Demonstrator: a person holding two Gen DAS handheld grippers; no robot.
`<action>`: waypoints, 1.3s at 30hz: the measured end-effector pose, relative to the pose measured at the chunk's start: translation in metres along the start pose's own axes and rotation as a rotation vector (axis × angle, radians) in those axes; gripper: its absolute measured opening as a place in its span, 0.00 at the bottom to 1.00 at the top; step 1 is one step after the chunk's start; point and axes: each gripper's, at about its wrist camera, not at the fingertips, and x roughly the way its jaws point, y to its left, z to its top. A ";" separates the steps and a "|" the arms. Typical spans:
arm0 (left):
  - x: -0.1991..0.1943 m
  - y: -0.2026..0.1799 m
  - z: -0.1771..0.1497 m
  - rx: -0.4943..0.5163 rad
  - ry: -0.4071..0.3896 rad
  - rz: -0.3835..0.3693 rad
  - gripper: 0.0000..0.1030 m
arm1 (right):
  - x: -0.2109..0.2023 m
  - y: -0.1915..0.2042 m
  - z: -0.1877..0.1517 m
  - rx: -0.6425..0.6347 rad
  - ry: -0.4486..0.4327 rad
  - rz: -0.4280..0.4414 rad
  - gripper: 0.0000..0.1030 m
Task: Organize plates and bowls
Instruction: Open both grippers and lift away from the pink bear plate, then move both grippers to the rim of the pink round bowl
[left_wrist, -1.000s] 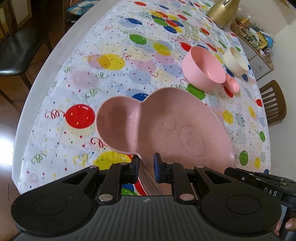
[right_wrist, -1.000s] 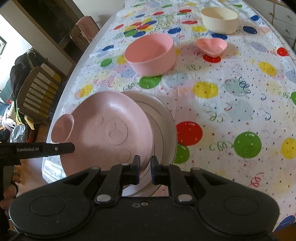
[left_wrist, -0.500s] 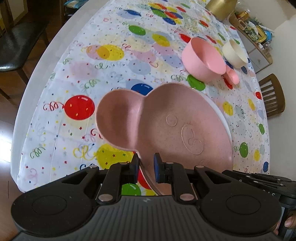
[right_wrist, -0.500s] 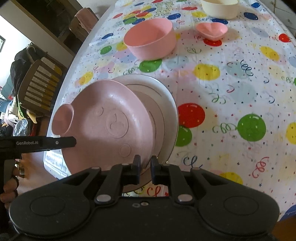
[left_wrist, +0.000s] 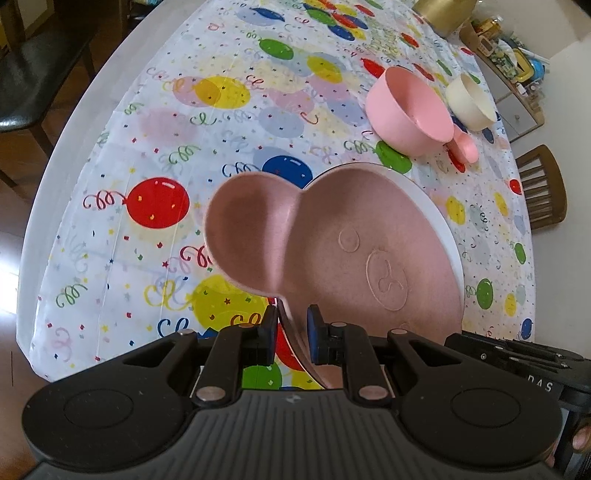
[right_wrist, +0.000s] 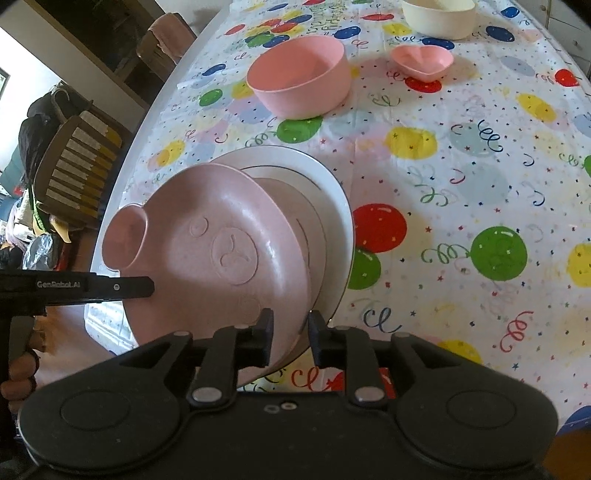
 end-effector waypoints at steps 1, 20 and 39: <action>-0.001 0.000 0.000 0.003 0.000 -0.007 0.16 | -0.001 -0.001 0.001 0.002 -0.002 0.000 0.21; -0.062 -0.035 0.009 0.216 -0.190 -0.052 0.62 | -0.042 0.019 0.023 -0.081 -0.164 -0.011 0.40; -0.073 -0.101 0.055 0.306 -0.382 0.017 0.76 | -0.080 0.023 0.072 -0.115 -0.353 -0.128 0.88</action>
